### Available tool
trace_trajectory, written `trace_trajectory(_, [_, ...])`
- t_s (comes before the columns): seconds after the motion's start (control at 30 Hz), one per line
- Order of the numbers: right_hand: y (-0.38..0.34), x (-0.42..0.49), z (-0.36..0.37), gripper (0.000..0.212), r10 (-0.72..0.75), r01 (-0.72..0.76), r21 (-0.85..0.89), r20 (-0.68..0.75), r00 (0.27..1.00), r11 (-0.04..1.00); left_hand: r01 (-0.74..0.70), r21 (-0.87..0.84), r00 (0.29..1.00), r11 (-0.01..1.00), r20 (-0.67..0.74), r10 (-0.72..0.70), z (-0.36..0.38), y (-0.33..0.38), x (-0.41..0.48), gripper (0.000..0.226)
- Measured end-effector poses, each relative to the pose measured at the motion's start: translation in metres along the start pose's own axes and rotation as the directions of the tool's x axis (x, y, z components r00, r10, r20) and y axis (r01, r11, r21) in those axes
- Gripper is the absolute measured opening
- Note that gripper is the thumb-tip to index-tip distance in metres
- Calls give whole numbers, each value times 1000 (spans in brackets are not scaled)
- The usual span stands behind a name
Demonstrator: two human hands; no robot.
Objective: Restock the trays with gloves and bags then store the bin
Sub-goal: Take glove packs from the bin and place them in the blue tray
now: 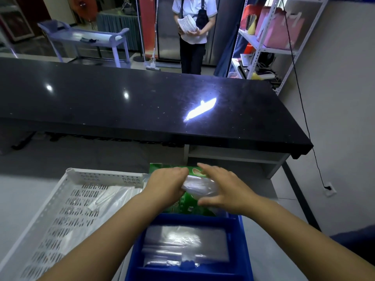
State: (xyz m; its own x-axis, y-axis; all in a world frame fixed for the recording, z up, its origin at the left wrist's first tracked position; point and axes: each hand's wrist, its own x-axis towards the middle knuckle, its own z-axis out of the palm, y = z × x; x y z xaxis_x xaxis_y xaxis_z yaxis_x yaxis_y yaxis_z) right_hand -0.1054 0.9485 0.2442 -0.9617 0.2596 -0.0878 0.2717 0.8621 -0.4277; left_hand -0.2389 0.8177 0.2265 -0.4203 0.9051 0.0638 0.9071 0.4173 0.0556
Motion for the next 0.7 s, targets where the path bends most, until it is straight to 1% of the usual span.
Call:
trace_trajectory(0.03, [1,2,1,84,-19,19,1,-37,999,1000,-5,-1,1000,1000,3,5,0,-1,2,18])
trace_trajectory(0.13, [9,10,17,67,-49,32,-147,-109,993,989,-21,-20,1000,1000,-10,20,4,-1,5,19])
trace_trajectory(0.2, [14,14,27,49,-69,31,-208,-179,981,978,-22,-41,999,999,26,23,5,-3,5,26])
trace_trajectory(0.23, [17,16,31,36,-93,42,-223,-227,969,974,-36,-32,997,999,73,38,6,-5,4,36])
trace_trajectory(0.27, [20,16,34,25,-116,51,-236,-270,956,970,-62,-21,990,998,127,64,7,-9,3,51])
trace_trajectory(0.3, [23,17,37,20,-132,57,-249,-295,946,967,-82,-36,985,996,152,87,9,-14,1,68])
trace_trajectory(0.33, [26,17,40,21,-138,59,-267,-290,947,962,-79,-83,986,993,140,90,10,-17,-2,82])
trace_trajectory(0.37, [29,17,44,27,-143,61,-294,-268,953,954,-59,-144,991,988,111,75,11,-19,-6,89])
trace_trajectory(0.4, [31,17,49,35,-159,72,-327,-248,956,942,-51,-192,997,980,53,62,14,-20,-10,88])
trace_trajectory(0.43, [34,17,55,42,-180,90,-349,-234,955,933,-73,-194,997,978,-21,71,18,-20,-13,81])
trace_trajectory(0.5, [34,17,62,45,-205,115,-371,-215,955,922,-157,-125,981,980,-137,140,32,-18,-17,59])
trace_trajectory(0.53, [34,17,64,43,-212,118,-373,-219,952,920,-183,-109,975,977,-144,167,39,-17,-19,49])
trace_trajectory(0.57, [34,18,65,42,-209,114,-366,-232,950,924,-206,-85,971,975,-143,192,44,-17,-19,46])
trace_trajectory(0.63, [34,19,65,46,-174,89,-332,-237,956,939,-225,-45,967,973,-130,218,53,-17,-18,53])
trace_trajectory(0.7, [33,19,62,49,-128,58,-313,-206,970,948,-218,-23,969,976,-128,213,55,-16,-14,62])
